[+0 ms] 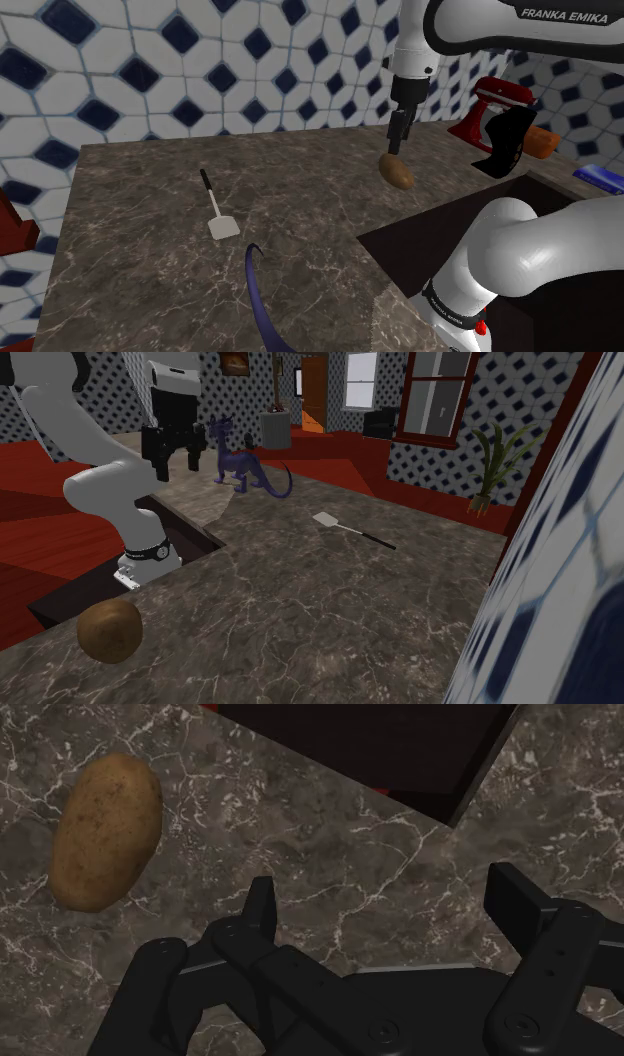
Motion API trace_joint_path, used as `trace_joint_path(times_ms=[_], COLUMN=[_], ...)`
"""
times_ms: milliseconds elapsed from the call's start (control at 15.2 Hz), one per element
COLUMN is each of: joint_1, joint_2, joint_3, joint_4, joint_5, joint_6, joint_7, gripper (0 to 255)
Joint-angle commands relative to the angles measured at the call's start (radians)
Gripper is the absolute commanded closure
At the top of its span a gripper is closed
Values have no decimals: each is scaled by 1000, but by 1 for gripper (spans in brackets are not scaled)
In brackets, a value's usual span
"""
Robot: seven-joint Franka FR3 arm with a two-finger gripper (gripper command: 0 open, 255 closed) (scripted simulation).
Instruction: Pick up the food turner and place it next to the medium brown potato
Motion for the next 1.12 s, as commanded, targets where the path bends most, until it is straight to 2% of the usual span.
trace_joint_path(times_ms=[0, 594, 1056], joint_1=[0, 31, 40], joint_2=[0, 157, 351], joint_3=[0, 146, 251], joint_4=[0, -30, 30], joint_5=[0, 132, 176], joint_6=[0, 233, 413], joint_7=[0, 268, 466], gripper=[0, 0, 0])
